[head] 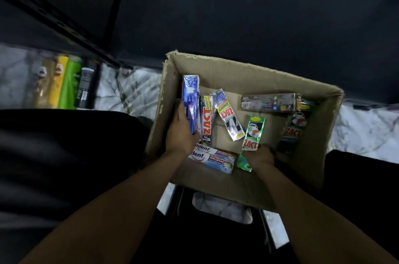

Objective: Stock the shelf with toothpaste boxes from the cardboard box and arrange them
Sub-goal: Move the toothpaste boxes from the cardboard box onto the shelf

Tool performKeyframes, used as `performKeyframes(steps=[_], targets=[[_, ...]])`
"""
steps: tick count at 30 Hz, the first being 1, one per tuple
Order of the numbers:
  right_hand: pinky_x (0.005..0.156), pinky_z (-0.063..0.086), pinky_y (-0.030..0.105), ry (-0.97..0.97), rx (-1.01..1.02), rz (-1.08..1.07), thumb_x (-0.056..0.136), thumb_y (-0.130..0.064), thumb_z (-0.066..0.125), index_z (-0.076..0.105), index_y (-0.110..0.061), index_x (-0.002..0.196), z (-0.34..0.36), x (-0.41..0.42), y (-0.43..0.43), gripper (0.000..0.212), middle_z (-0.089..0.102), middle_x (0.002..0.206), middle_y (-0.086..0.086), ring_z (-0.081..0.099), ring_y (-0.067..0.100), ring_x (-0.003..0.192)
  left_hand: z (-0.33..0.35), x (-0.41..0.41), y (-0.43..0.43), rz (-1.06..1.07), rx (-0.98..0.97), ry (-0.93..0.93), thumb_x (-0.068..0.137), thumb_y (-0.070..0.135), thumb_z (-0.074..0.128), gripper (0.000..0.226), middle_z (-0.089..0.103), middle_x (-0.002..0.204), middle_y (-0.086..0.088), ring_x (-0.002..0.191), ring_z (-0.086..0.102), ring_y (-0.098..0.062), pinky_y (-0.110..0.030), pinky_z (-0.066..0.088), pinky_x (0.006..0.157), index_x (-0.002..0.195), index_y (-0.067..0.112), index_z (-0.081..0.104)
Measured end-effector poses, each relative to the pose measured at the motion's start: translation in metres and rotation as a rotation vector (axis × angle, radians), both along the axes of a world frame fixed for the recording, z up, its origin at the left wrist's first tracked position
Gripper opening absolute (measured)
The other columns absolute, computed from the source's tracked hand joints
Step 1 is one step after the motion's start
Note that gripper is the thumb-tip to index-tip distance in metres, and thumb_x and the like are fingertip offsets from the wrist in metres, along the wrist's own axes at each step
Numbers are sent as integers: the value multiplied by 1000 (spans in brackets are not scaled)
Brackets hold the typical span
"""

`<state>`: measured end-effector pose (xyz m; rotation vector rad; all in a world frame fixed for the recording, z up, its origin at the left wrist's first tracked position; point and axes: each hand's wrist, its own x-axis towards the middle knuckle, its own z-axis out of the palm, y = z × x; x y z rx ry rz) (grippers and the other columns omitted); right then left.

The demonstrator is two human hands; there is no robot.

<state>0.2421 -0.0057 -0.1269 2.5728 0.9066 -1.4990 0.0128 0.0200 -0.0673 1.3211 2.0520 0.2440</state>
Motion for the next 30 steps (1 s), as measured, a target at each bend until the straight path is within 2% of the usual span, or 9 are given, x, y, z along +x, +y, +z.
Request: performKeyframes(steps=[3,8,11,14,17,23,25,28,30], targets=[[73,56,36,52,60,-107,75,-13,81,72,-1,105,-3,0,-5,34,72,102,19,69,33,90,1,3,0,106,-33,-11,68,19,84,115,58,132,-14,116,59,-31,-37,48,92,156,15,10],[74,59,46,185,141,-257,74,1,78,69,4,106,-7,1,-11,33,72,101,21,70,32,84,-1,5,-3,93,27,-38,71,26,78,93,51,135,-10,121,52,-29,-50,49,99,149,16,28],[83,56,51,289,147,-399,80,9,71,56,9,116,-5,1,-11,39,67,114,21,67,34,93,2,9,-3,37,52,-61,80,20,75,84,43,136,-11,122,52,-27,-41,49,99,149,15,27],[87,55,48,339,103,-465,81,3,73,35,-9,118,-2,0,-12,54,62,115,12,64,30,101,4,8,-5,-1,64,-63,84,22,73,81,42,138,-11,122,53,-26,-33,47,93,150,14,27],[90,55,50,371,98,-486,83,1,72,28,-16,119,-4,0,-12,60,60,117,9,64,28,105,5,6,-5,4,49,-55,83,23,73,83,44,138,-12,120,53,-27,-29,43,89,152,16,26],[80,54,35,284,197,-383,83,-4,71,31,-22,115,7,3,-5,55,63,117,8,64,22,98,15,9,-6,-45,36,-66,85,35,70,89,43,145,-10,122,54,-25,-45,54,93,155,22,16],[85,49,32,207,204,-270,85,-11,70,35,-20,122,19,4,-2,51,59,124,9,61,28,105,23,10,-4,-58,32,-52,85,36,68,89,48,142,-11,116,58,-27,-45,55,90,155,21,15],[90,48,36,87,200,-73,89,-19,65,51,-8,127,39,7,5,43,56,121,19,55,38,111,38,10,1,-47,45,-20,84,36,68,73,65,122,-11,100,67,-30,-41,56,83,147,21,34],[75,48,31,103,194,-40,89,-24,65,65,-1,110,58,10,11,31,65,103,19,63,32,97,52,8,6,-20,58,-12,83,32,71,58,70,113,-7,97,68,-29,-34,55,81,135,21,50]])
